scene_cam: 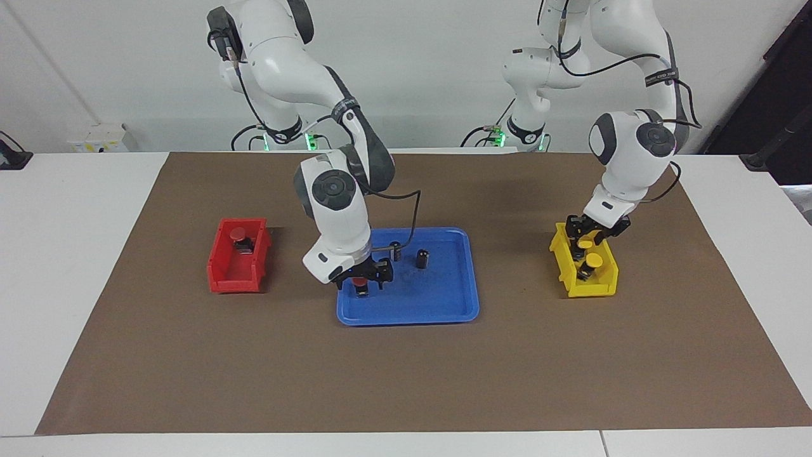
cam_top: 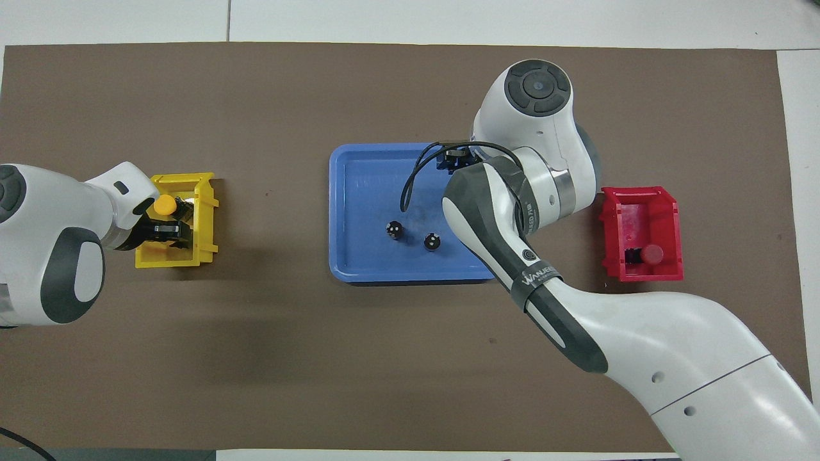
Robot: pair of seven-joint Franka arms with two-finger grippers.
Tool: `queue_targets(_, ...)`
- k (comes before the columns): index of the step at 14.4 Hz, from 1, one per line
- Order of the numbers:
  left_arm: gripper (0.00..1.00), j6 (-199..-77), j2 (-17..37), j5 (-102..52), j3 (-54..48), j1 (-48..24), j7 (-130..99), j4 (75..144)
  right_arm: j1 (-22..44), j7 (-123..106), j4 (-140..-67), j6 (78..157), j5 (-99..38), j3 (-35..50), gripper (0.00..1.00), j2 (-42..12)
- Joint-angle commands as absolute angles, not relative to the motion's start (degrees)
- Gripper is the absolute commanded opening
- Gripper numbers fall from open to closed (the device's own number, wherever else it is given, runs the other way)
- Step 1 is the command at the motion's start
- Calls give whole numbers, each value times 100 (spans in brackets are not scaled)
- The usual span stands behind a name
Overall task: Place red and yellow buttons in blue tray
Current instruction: 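Release the red button in the tray while the left gripper grasps a yellow button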
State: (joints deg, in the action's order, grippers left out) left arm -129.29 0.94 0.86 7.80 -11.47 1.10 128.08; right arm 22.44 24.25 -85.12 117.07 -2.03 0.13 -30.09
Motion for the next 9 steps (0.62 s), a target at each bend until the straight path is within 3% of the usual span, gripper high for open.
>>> queue_targets(1, 39, -13025, 123, 149, 817, -1195, -9, 12823, 1961, 2269, -8140, 11138, -123, 62, 99, -2805)
queue_targets(4, 17, -12964, 132, 149, 817, -1195, -9, 12806, 1505, 1400, -8322, 10532, -132, 62, 99, -2173)
queue_targets(6, 11, -12815, 132, 149, 817, -1204, -17, 12745, 1171, 847, -8673, 10144, -132, 53, 99, -1751)
queue_targets(9, 10, -11904, 88, 150, 817, -1204, -9, 12236, 494, -286, -9770, 10168, -132, 53, 97, -1039)
